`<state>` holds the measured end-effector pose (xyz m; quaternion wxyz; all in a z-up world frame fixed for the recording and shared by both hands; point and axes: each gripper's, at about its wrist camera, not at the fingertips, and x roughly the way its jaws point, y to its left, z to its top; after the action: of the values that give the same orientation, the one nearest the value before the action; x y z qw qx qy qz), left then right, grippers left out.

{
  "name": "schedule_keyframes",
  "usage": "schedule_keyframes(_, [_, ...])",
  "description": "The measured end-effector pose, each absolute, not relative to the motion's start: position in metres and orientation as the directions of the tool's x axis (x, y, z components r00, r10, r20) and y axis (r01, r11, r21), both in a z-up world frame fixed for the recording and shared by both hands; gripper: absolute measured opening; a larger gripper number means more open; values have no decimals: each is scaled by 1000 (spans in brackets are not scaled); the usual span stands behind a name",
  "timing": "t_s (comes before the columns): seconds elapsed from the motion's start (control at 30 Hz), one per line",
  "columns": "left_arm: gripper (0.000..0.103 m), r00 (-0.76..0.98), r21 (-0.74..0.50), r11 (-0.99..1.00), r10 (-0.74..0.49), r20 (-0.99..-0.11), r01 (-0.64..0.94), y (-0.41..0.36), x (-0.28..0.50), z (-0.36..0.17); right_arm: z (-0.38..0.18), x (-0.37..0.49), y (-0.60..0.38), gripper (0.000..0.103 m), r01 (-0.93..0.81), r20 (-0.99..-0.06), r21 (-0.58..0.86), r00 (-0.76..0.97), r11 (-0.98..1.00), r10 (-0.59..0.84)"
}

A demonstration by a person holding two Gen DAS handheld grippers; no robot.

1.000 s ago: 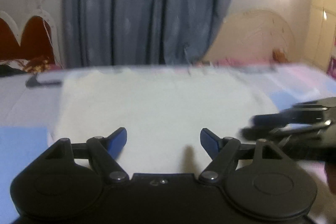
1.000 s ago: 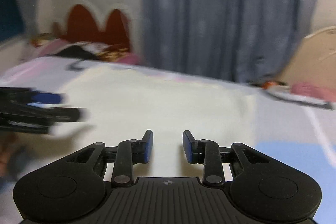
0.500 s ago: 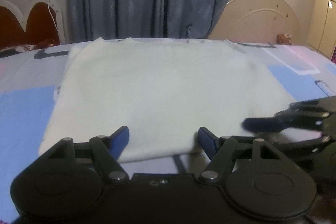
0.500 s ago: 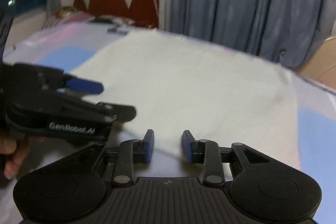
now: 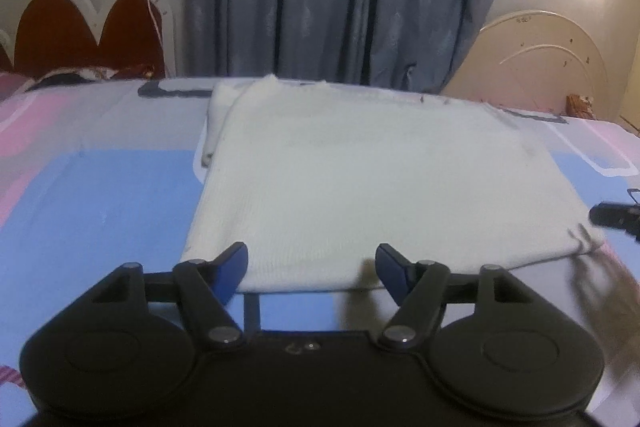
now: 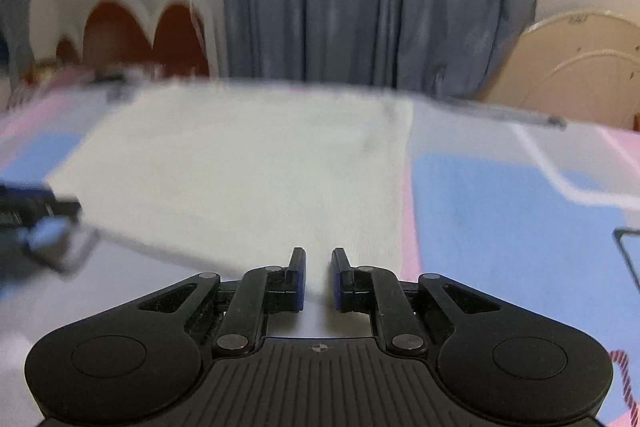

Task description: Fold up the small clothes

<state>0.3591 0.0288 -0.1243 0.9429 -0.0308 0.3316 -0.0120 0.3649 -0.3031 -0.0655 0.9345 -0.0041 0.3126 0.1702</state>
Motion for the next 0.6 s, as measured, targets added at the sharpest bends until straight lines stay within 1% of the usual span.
schedule_keyframes(0.03, [70, 766, -64, 998, -38, -642, -4, 31, 363, -130, -65, 367, -305, 11, -307, -583, 105, 752, 946, 308])
schedule_keyframes(0.07, [69, 769, -55, 998, -29, -638, -7, 33, 360, -132, -70, 375, -307, 11, -296, -602, 107, 741, 949, 299])
schedule_keyframes(0.1, [67, 774, -52, 999, -23, -633, -12, 32, 359, -129, -80, 383, -307, 11, -287, -660, 95, 699, 953, 276])
schedule_keyframes(0.13, [67, 781, -59, 998, -25, -625, -16, 31, 356, -125, -89, 388, -307, 11, -287, -688, 83, 676, 954, 263])
schedule_keyframes(0.2, [69, 802, -79, 997, -49, -595, 2, 28, 354, -119, -82, 383, -306, 11, -301, -675, 72, 687, 951, 268])
schedule_keyframes(0.23, [73, 812, -70, 997, -50, -581, 11, 23, 353, -118, -76, 380, -305, 11, -302, -659, 79, 699, 950, 278])
schedule_keyframes(0.3, [78, 816, -59, 998, -54, -576, 25, 13, 357, -119, -62, 370, -297, 11, -330, -596, 88, 739, 940, 315])
schedule_keyframes(0.33, [78, 811, -57, 998, -62, -582, 35, 8, 360, -121, -62, 370, -290, 11, -346, -583, 92, 741, 934, 332])
schedule_keyframes(0.4, [78, 782, -38, 999, -46, -622, 28, 2, 368, -128, -67, 372, -276, 12, -380, -599, 105, 714, 919, 364])
schedule_keyframes(0.43, [79, 767, -35, 999, -38, -640, 20, 2, 370, -134, -77, 375, -268, 11, -393, -648, 85, 677, 916, 351])
schedule_keyframes(0.47, [79, 774, -38, 999, -37, -632, 16, 4, 369, -134, -86, 374, -262, 11, -397, -671, 53, 665, 916, 327])
schedule_keyframes(0.5, [78, 768, -42, 999, -30, -640, 5, 7, 369, -131, -87, 368, -263, 11, -410, -649, 26, 687, 912, 327])
schedule_keyframes(0.6, [76, 764, -37, 999, -2, -646, -30, 20, 365, -129, -71, 361, -274, 11, -387, -658, 47, 682, 921, 320])
